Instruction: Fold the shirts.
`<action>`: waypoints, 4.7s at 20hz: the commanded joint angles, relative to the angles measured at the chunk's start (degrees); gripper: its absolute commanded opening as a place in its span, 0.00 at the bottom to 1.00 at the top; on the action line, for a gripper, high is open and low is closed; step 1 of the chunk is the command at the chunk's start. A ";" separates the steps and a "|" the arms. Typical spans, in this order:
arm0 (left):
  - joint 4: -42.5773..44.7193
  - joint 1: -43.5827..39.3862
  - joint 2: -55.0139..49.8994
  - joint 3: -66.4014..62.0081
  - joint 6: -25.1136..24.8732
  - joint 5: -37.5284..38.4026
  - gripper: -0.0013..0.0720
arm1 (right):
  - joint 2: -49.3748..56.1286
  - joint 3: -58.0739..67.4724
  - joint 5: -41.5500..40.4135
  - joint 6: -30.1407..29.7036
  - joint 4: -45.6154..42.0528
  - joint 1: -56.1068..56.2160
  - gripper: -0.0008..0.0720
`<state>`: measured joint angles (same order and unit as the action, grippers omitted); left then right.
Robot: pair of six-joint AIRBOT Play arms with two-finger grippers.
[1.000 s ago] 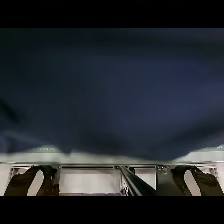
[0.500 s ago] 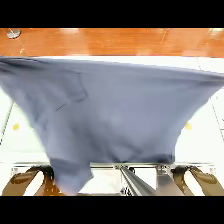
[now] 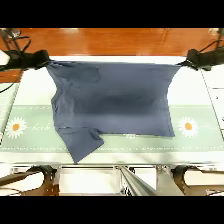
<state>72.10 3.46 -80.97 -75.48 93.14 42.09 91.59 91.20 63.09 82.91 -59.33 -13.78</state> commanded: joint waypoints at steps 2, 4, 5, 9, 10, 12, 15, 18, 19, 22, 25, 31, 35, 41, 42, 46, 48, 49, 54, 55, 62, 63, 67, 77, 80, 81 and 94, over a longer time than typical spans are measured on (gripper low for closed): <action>-5.14 -0.72 -10.88 -3.37 6.58 -2.97 0.06 | 14.53 8.79 -1.57 0.85 6.27 1.36 0.04; -6.38 -0.72 -11.39 -3.41 5.81 -0.74 0.06 | 15.34 8.79 0.37 0.87 5.66 1.49 0.04; -6.38 -0.37 -11.06 -3.85 3.34 1.57 0.06 | 15.10 8.81 2.34 0.76 5.68 1.20 0.04; -6.36 2.80 -8.74 -6.25 -9.01 19.30 0.06 | 12.92 8.76 18.71 -2.14 3.04 -1.88 0.04; -6.05 3.45 -8.74 -6.19 -12.24 24.26 0.06 | 12.72 8.44 22.45 -2.71 0.57 -1.86 0.04; -3.30 4.28 -9.27 -4.74 -14.45 30.10 0.06 | 12.59 5.70 24.81 -2.47 -3.04 -1.16 0.04; -3.87 4.35 -10.01 0.39 -14.51 28.55 0.06 | 12.59 -1.14 20.44 -2.16 -3.93 0.76 0.04; -5.68 4.37 -11.61 2.47 -13.86 28.22 0.60 | 12.57 -4.50 15.50 0.17 -3.72 2.93 0.79; -5.18 4.74 -11.58 1.73 -13.64 30.80 0.97 | 12.31 -3.23 17.73 -0.70 -3.13 2.89 0.88; -1.79 8.15 -8.74 0.28 -12.61 38.47 0.97 | 7.04 -0.76 24.13 -1.38 -5.88 0.09 0.88; -1.79 14.47 -0.74 7.61 -11.50 39.65 0.97 | -3.50 -7.91 21.66 -1.68 -7.96 -5.70 0.88; -17.25 33.29 15.65 40.76 -15.58 33.53 0.97 | -29.70 -51.76 -1.79 -10.97 13.03 -14.29 0.88; -20.26 33.92 21.20 50.23 -18.64 32.89 0.97 | -33.59 -59.98 2.10 -15.19 18.64 -14.32 0.88; -31.17 29.64 23.67 61.86 -23.15 23.47 0.97 | -33.59 -61.86 4.76 -15.45 20.31 -10.32 0.88; -32.15 28.04 23.67 63.34 -23.52 21.62 0.97 | -33.59 -61.86 4.46 -15.45 21.35 -10.80 0.88; -36.68 19.45 23.67 64.78 -26.91 16.52 0.86 | -33.62 -57.90 9.27 -14.40 15.74 -19.06 0.88; -37.27 16.59 23.67 63.91 -29.14 16.15 0.08 | -33.62 -57.51 10.16 -9.20 7.06 -25.35 0.88; -37.68 15.91 23.69 63.32 -30.08 16.39 0.06 | -33.59 -58.34 11.15 -6.40 2.38 -27.08 0.88; -37.70 15.43 23.69 61.55 -30.10 16.50 0.06 | -33.59 -64.61 9.49 -0.37 -5.09 -19.12 0.88; -37.73 15.43 23.69 61.51 -30.10 16.68 0.06 | -33.59 -64.78 8.28 0.35 -5.11 -16.50 0.88; -38.05 15.39 23.69 60.96 -30.14 19.06 0.06 | -27.82 -62.27 0.87 -2.29 3.89 -10.14 0.83; -38.05 15.39 23.69 60.26 -30.12 19.06 0.06 | -26.95 -60.89 0.68 -2.40 4.74 -9.03 0.60; -35.32 15.69 23.69 52.22 -30.10 24.65 0.06 | -24.98 -53.66 3.21 -5.77 2.60 -6.36 0.04; -30.51 10.99 9.60 27.52 -24.87 17.62 0.06 | -13.14 -33.57 -2.32 -5.64 6.82 -5.01 0.04; -30.47 9.94 -0.63 17.57 -21.84 15.93 0.06 | -5.66 -26.43 -3.52 -4.57 7.19 -2.25 0.04; -30.47 9.68 -3.93 13.75 -21.00 15.98 0.06 | -3.32 -23.82 -4.07 -3.48 7.19 -1.64 0.04; -14.56 13.60 -19.50 -11.78 -9.77 34.71 0.97 | 9.38 -3.78 4.87 -1.14 4.61 -6.88 0.87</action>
<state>47.66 13.13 -100.25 -82.94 77.38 66.37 100.84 84.75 61.84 81.67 -52.18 -17.19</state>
